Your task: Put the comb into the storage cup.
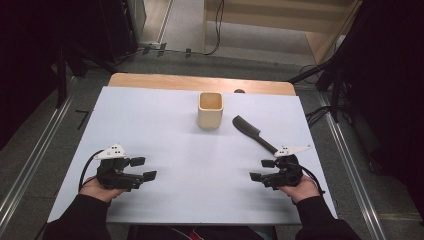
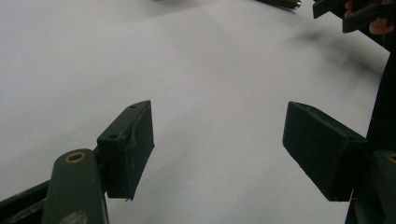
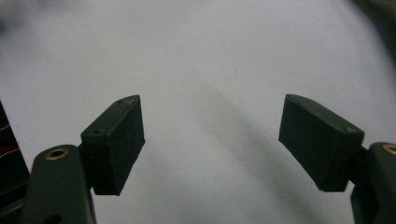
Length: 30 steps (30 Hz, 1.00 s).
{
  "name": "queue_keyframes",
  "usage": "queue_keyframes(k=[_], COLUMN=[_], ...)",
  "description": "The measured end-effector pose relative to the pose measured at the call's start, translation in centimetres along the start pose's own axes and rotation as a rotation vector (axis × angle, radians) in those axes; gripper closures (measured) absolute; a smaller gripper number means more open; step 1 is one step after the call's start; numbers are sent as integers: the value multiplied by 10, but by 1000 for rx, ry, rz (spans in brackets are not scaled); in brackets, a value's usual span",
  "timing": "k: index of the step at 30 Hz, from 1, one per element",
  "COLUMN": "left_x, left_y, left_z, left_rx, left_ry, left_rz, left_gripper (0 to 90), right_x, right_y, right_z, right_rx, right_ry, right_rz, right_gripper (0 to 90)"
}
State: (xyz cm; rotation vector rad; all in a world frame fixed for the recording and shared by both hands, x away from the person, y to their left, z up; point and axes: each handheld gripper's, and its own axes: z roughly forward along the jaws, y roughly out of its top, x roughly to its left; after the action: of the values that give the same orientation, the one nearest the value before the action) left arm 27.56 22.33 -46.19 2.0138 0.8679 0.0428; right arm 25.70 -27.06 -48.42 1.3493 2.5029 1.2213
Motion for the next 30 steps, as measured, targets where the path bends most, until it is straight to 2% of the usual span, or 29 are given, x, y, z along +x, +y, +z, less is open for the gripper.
queue_keyframes(k=[17, 22, 30], left_x=[0, 0, 0], left_y=[1, 1, 1], left_z=[0, 0, 0], left_rx=[6, 9, 12], left_ry=[8, 10, 12], left_rz=[-14, -11, -11], left_gripper=[259, 260, 260], right_x=[0, 1, 0], right_y=[1, 1, 1], right_z=[1, 2, 2], right_rx=[11, 19, 24], right_ry=[7, 10, 5], right_rz=[-7, -25, -20], right_gripper=[207, 207, 207])
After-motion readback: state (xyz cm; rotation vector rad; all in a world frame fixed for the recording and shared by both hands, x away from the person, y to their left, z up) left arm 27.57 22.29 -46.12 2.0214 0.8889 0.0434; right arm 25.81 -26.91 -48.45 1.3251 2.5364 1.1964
